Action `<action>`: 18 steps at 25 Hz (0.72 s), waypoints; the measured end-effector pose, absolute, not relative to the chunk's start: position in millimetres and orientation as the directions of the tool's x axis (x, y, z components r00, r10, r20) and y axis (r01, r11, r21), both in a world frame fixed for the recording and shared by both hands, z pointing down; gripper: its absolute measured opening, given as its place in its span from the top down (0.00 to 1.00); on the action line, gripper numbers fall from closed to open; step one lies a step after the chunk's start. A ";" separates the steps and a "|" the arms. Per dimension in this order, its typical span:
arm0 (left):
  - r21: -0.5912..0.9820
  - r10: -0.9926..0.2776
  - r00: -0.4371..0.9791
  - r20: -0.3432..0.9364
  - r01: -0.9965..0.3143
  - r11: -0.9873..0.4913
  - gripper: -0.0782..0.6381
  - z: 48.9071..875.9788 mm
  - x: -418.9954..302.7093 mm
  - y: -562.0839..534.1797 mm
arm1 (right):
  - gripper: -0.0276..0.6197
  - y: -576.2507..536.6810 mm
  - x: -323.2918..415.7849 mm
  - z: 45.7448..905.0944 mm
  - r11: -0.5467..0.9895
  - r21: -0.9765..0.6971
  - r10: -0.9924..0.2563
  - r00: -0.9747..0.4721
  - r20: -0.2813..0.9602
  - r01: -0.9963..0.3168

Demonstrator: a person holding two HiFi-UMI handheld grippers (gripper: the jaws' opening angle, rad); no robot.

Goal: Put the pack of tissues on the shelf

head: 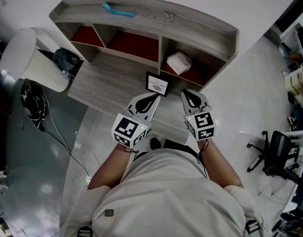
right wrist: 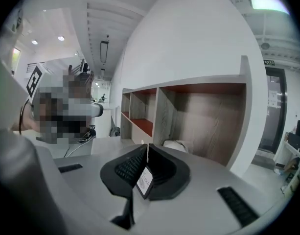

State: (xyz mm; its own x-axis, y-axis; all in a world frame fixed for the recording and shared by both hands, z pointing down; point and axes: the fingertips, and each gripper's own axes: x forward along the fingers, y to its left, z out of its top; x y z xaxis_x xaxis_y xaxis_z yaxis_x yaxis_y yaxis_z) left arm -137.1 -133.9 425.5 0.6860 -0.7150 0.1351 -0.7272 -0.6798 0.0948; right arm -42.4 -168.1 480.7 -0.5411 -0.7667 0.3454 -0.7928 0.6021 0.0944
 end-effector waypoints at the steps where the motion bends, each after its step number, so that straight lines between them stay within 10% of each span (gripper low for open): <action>1: 0.094 -0.716 0.686 0.129 -0.727 -0.680 0.87 422.7 -138.7 -130.6 | 0.92 -163.0 -43.8 477.9 0.608 0.090 -0.763 -0.549 0.341 -0.789; 18: 0.082 -0.722 0.686 0.086 -0.727 -0.681 0.87 401.1 -122.8 -102.1 | 0.93 -117.2 -23.6 440.1 0.677 0.110 -0.726 -0.634 0.267 -0.728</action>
State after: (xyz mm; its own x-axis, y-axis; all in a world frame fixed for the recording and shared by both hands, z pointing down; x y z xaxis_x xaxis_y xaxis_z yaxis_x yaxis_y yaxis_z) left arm -122.8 -102.1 401.1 0.6863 -0.7222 0.0860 -0.7273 -0.6814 0.0821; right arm -23.6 -117.2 440.1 -0.6341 -0.7255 0.2675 -0.7280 0.6767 0.1099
